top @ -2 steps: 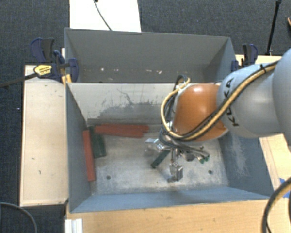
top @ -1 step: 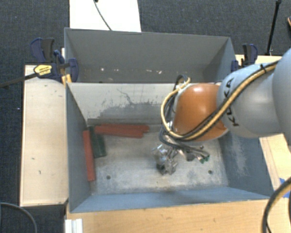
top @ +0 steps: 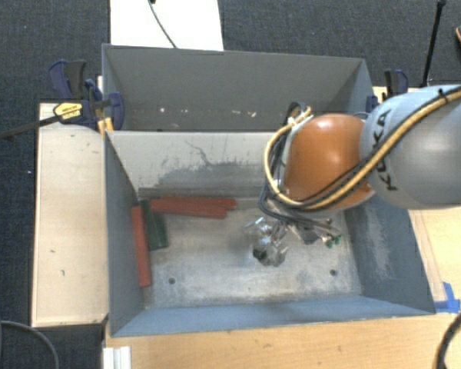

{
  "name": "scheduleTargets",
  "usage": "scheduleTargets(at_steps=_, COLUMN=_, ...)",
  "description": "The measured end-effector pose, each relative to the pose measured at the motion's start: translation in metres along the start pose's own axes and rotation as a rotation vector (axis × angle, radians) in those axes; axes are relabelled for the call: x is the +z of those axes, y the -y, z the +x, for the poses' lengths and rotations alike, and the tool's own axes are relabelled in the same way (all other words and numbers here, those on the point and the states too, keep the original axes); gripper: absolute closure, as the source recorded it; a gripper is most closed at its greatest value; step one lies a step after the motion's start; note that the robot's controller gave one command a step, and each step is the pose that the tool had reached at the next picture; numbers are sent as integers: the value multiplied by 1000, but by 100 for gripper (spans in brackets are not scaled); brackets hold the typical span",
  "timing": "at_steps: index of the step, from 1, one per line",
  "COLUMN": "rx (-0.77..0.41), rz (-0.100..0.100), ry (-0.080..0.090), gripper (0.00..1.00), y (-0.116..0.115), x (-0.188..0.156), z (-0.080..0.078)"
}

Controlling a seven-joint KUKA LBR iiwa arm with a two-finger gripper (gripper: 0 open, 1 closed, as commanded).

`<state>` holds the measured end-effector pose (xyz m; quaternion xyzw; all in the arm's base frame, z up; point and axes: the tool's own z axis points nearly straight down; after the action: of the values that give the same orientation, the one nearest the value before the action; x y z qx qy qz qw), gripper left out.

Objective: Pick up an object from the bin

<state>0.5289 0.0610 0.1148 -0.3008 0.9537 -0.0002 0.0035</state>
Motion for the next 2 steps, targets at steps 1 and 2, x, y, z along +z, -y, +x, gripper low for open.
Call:
scheduleTargets(at_steps=1, rx=3, rz=0, ry=0, gripper=100, y=1, x=-37, z=-2)
scheduleTargets(at_steps=2, rx=8, rz=0, ry=-1, gripper=100, y=1, x=-71, z=-3)
